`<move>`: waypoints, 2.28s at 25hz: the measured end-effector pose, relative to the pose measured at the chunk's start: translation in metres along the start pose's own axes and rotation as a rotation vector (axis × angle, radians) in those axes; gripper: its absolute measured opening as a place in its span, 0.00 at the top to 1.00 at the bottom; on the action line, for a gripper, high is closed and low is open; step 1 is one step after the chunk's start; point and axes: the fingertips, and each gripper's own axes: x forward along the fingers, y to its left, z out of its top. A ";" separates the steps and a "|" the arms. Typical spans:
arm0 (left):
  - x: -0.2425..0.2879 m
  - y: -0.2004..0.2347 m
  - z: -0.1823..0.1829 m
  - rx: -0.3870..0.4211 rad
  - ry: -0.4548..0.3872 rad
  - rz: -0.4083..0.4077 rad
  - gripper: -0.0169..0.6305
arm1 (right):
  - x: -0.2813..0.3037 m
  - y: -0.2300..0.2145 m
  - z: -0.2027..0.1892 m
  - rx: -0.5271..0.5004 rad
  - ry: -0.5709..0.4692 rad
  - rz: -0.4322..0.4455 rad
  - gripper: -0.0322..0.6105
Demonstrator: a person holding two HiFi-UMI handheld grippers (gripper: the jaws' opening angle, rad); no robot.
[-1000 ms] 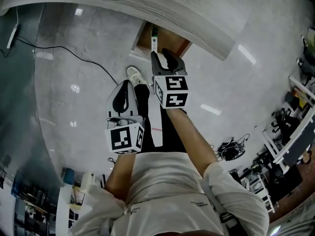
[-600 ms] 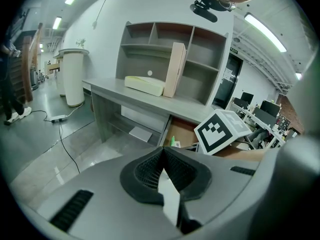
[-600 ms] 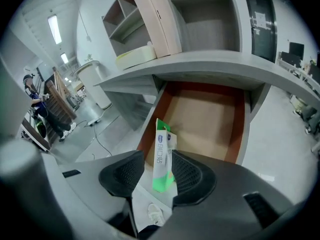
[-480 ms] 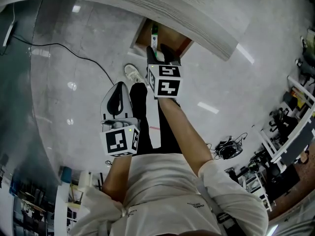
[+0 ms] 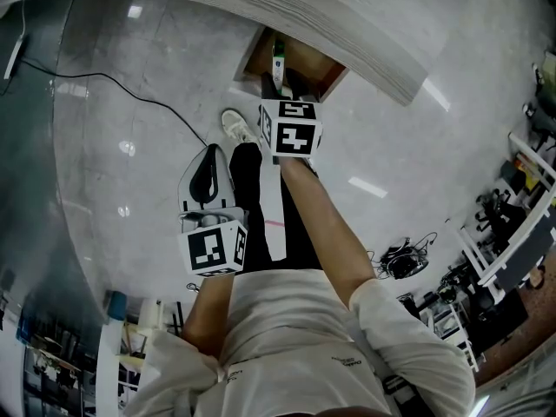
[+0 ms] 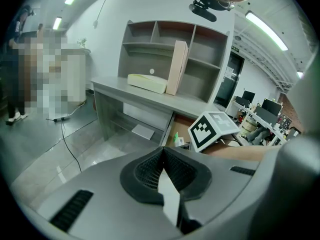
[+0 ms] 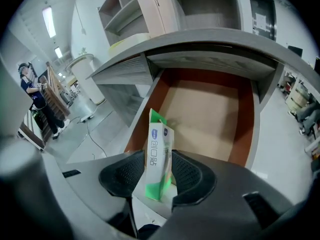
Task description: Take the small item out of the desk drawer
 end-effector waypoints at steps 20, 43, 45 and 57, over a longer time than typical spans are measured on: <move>-0.008 -0.005 0.003 0.032 -0.022 0.002 0.95 | -0.016 -0.007 0.004 -0.038 -0.031 -0.014 0.76; -0.097 -0.083 0.093 0.120 -0.171 -0.007 0.95 | -0.210 0.016 0.065 -0.149 -0.242 0.118 0.76; -0.107 -0.089 0.104 0.124 -0.184 -0.011 0.95 | -0.230 0.019 0.072 -0.166 -0.267 0.134 0.76; -0.157 -0.130 0.174 0.215 -0.278 -0.031 0.95 | -0.353 0.026 0.118 -0.230 -0.432 0.184 0.76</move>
